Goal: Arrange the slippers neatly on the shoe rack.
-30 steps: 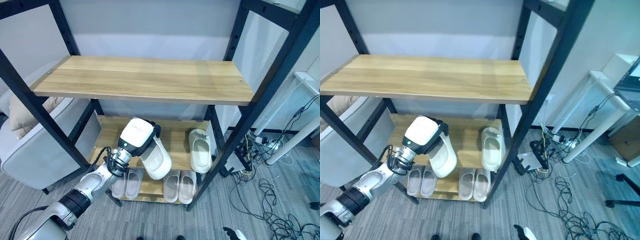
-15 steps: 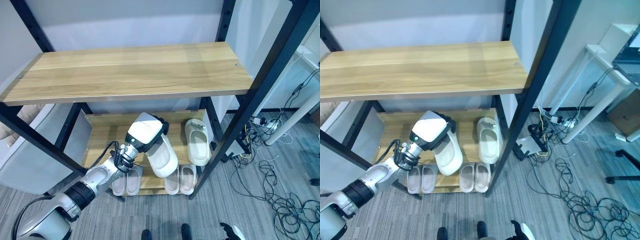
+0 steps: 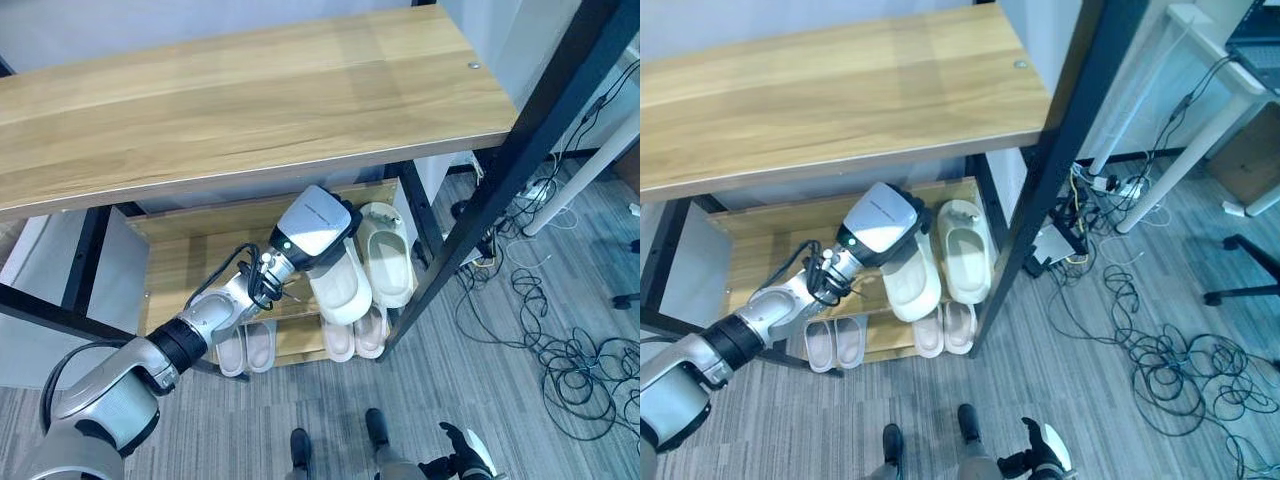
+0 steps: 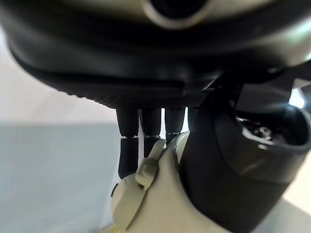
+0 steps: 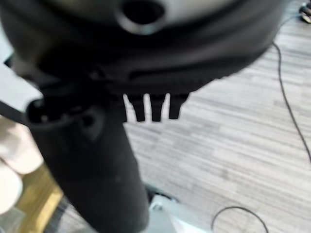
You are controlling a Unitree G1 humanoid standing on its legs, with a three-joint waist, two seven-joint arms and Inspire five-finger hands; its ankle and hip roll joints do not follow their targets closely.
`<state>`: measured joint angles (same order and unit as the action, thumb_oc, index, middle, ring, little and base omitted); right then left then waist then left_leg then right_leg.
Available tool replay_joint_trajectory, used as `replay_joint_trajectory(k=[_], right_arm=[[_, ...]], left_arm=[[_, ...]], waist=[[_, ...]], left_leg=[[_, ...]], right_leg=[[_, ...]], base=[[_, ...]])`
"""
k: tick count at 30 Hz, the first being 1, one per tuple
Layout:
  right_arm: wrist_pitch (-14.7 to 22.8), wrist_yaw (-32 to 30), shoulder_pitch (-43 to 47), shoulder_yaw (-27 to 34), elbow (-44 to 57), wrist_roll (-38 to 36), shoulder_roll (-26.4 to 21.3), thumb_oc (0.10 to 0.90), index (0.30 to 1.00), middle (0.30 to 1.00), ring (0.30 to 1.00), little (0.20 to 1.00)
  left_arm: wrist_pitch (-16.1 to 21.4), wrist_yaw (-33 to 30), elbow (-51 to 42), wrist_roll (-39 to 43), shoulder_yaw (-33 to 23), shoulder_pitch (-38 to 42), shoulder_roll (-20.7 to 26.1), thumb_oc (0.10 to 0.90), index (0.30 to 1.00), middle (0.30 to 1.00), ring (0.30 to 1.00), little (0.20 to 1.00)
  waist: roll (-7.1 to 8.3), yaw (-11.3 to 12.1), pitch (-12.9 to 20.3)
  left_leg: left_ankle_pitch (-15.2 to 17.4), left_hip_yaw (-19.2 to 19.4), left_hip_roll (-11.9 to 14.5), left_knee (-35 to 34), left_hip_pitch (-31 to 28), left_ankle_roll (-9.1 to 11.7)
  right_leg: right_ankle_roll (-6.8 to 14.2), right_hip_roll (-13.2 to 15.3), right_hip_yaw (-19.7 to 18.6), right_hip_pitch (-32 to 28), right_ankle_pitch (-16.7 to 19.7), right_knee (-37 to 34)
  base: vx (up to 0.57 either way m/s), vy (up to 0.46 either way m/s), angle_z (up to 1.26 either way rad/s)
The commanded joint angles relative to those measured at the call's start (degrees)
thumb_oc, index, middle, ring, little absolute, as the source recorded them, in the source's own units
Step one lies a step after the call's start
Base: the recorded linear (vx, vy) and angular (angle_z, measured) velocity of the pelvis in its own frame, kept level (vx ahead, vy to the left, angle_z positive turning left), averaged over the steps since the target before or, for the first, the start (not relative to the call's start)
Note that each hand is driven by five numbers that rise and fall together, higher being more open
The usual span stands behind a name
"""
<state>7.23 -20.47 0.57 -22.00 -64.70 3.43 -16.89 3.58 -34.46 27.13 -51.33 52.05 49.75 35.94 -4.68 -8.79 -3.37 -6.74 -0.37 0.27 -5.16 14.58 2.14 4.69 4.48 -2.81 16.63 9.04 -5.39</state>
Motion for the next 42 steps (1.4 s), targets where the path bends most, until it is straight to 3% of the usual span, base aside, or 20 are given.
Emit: replay_joint_trajectory(k=[1,19,25,26,27,28,35,42], right_arm=[[1.94,-2.08,1.93,0.47,2.13,-1.66,-2.88,0.800,0.900,0.900,0.900,0.900],[2.52,-1.30,2.85,0.27,3.82,-2.16,-3.31,0.800,0.900,0.900,0.900,0.900],[2.68,-1.41,3.75,-0.10,3.95,-2.27,-3.64,0.800,0.900,0.900,0.900,0.900],[2.93,-1.47,3.40,-0.04,4.38,-2.32,-3.81,0.800,0.900,0.900,0.900,0.900],[2.94,-1.47,3.39,-0.04,4.38,-2.32,-3.82,0.800,0.900,0.900,0.900,0.900],[2.92,-1.39,3.44,0.00,4.32,-2.45,-3.81,0.800,0.900,0.900,0.900,0.900],[2.20,-1.31,2.22,-0.36,4.69,-1.12,-3.34,0.800,0.900,0.900,0.900,0.900],[1.24,-0.60,2.47,-0.11,4.21,-1.26,-3.40,0.800,0.900,0.900,0.900,0.900]], left_arm=[[-3.00,-5.03,1.25,-0.43,-3.38,13.26,1.00,0.400,0.300,0.300,0.300,0.300],[-4.06,-3.94,1.16,-1.78,-1.91,17.22,-0.14,0.400,0.300,0.300,0.300,0.300],[-4.51,-3.79,2.61,-1.84,-0.57,19.74,-2.61,0.400,0.300,0.300,0.300,0.300],[-4.64,-3.77,3.62,-1.33,-1.02,19.40,-2.81,0.527,0.491,0.491,0.491,0.491],[-4.64,-3.78,3.63,-1.32,-1.02,19.39,-2.81,0.582,0.573,0.573,0.573,0.573],[-4.50,-3.55,3.62,-1.09,-1.21,19.21,-2.82,0.800,0.900,0.900,0.900,0.900],[-3.25,-1.28,2.33,5.50,-6.26,16.35,-4.77,0.800,0.900,0.900,0.900,0.900],[-1.25,2.90,1.70,9.25,-6.73,15.09,-5.89,0.800,0.900,0.900,0.900,0.900]], waist=[[0.32,0.04,-1.79],[1.52,-0.14,-3.87],[1.69,-0.05,-3.61],[1.73,-0.07,-3.71],[1.72,-0.08,-3.69],[1.71,-0.06,-3.66],[1.28,0.36,-3.06],[0.92,1.02,-2.49]], left_leg=[[3.65,1.21,-1.81,0.16,3.08,-1.03],[3.98,1.52,-2.56,0.16,4.77,-1.30],[4.10,1.46,-2.57,0.16,5.23,-1.34],[4.07,1.44,-2.62,0.16,5.41,-1.32],[4.07,1.44,-2.62,0.16,5.44,-1.32],[4.03,1.43,-2.64,0.16,5.56,-1.34],[3.96,0.99,-2.90,0.16,5.71,-1.35],[3.97,0.74,-3.08,0.16,4.97,-1.28]], right_leg=[[4.49,0.23,0.73,-0.64,-7.56,0.39],[5.08,1.03,1.36,1.23,-7.06,0.39],[5.17,1.16,1.67,1.82,-7.00,0.39],[5.17,1.18,1.86,2.07,-6.92,0.39],[5.17,1.18,1.87,2.09,-6.91,0.39],[5.12,1.23,1.95,2.20,-6.90,0.39],[4.92,1.47,2.15,2.37,-6.85,0.39],[4.82,1.56,2.38,1.64,-7.03,0.39]], base=[[0.03,0.054,-0.04],[0.02,0.027,-0.01],[0.01,0.002,0.00],[0.00,0.000,0.00],[0.00,0.000,0.00],[0.00,0.000,0.00],[0.00,-0.001,0.01],[-0.01,-0.002,0.04]])
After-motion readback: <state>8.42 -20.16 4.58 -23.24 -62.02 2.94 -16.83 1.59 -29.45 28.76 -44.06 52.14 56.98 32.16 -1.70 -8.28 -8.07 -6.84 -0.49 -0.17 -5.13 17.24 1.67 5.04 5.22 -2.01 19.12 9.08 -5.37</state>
